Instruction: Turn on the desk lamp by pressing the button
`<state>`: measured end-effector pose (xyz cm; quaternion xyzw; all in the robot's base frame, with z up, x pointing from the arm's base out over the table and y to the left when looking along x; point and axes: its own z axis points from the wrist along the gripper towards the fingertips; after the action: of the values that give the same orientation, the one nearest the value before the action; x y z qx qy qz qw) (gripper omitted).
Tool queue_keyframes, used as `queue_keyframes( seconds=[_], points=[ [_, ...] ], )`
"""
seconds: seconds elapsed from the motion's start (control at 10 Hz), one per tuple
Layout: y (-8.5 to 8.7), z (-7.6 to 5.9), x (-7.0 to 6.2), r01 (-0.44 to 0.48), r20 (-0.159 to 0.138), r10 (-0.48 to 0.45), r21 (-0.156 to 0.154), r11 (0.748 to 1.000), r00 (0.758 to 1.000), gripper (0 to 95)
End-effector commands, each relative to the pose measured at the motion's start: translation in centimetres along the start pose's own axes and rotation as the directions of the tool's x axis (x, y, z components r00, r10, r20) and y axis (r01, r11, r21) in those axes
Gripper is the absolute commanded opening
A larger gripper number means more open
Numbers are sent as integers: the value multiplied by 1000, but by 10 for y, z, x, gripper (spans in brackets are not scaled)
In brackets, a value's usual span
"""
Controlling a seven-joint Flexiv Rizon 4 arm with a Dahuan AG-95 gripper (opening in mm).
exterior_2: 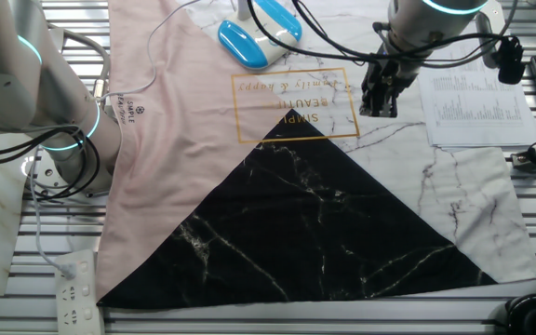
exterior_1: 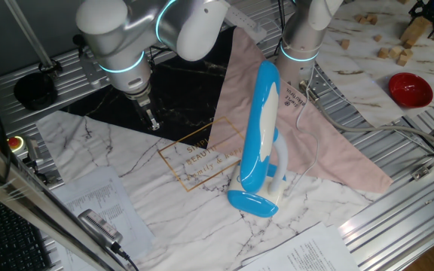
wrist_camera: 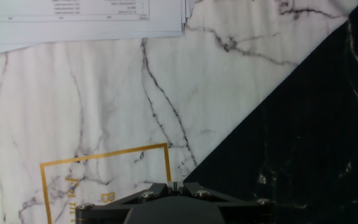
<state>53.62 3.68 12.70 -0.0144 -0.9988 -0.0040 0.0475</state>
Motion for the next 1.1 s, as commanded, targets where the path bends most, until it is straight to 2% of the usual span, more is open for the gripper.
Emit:
queue_keyframes(
  seconds=[0.1, 0.3, 0.4, 0.5, 0.8, 1.0, 1.1],
  points=[
    [0, 0, 1, -26, -7, 26, 0, 1000, 1000, 0],
    [0, 0, 1, -41, -12, 41, -4, 999, 999, 0],
    [0, 0, 1, -53, -14, 53, -26, 998, 998, 0],
    [0, 0, 1, -54, -15, 54, -27, 998, 998, 0],
    [0, 0, 1, 66, -22, -67, -40, 997, 998, 0],
    [0, 0, 1, 170, -27, -171, -30, 985, 985, 0],
    [0, 0, 1, 214, -43, -213, 3, 977, 976, 0]
  ],
)
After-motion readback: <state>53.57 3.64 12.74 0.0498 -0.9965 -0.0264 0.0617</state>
